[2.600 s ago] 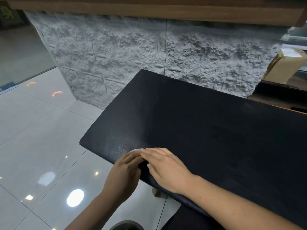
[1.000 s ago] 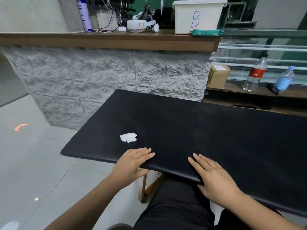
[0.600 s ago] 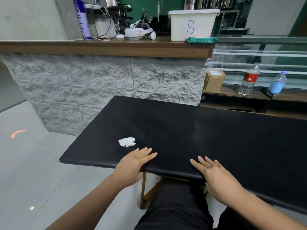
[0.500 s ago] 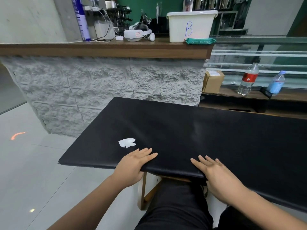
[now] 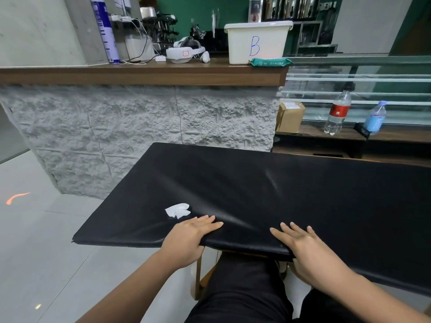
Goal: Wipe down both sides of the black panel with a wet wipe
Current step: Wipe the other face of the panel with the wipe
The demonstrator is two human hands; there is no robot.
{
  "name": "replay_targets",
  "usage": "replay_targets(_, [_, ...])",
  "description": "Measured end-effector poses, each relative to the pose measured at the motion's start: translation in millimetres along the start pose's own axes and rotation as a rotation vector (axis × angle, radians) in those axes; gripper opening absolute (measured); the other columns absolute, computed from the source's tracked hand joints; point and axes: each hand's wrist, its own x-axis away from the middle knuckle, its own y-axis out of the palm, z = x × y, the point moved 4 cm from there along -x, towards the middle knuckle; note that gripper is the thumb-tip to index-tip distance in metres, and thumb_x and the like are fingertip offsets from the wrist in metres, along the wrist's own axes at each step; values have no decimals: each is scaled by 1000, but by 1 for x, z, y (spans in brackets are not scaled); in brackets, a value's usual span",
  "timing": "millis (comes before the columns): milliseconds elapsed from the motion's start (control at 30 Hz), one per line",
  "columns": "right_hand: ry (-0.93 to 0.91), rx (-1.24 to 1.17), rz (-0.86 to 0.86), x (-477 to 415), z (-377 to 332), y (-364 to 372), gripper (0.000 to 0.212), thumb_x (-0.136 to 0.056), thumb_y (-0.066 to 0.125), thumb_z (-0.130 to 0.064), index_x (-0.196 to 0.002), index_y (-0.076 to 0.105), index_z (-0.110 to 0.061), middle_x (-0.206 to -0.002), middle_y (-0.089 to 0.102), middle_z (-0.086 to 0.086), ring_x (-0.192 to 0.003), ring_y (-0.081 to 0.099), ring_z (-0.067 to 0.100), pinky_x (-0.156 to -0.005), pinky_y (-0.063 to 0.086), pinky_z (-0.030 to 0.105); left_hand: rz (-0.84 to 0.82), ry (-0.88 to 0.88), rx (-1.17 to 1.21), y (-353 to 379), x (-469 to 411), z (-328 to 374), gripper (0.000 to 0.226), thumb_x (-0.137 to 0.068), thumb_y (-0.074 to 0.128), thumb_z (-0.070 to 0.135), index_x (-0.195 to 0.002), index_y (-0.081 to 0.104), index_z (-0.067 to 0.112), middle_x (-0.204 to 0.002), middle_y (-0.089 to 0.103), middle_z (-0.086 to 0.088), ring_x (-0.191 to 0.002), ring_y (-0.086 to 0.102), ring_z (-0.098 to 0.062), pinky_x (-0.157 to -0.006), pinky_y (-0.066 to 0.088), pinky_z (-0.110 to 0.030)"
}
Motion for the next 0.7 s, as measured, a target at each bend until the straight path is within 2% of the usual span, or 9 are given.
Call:
replay_targets(200, [22,6,-12,9,11,-1,89,-99,52,-11,-166,4,-42,-175,8,-9,-162,-2,13,-132,4,42,27,3,25,0,-3,16,91,-76,50,7,-157,38,48,-164,37,21,-153,31,-2,-123,14,-17])
replay_targets(367, [44,-3,-5,19,16,-12,95,-91,43,3,-166,6,-42,-175,8,-11,-161,-4,12,-131,2,43,17,2,46,-1,-6,28,90,-77,48,10,-157,39,49,-164,37,22,-153,33,-3,-121,21,-20])
replay_targets(567, [65,-29,-11,33,27,-25,98,-85,39,5,-166,9,-41,-175,7,-11,-161,-6,12,-131,0,44,-6,7,66,0,-14,44,91,-74,47,14,-156,36,51,-164,35,25,-153,31,0,-120,33,-24])
replay_targets(700, [91,-17,-5,37,42,-25,100,-86,40,7,-166,9,-43,-175,8,-12,-161,-5,11,-131,1,44,-35,25,71,2,-25,57,92,-75,51,13,-158,36,50,-165,34,23,-154,29,-2,-120,25,-20])
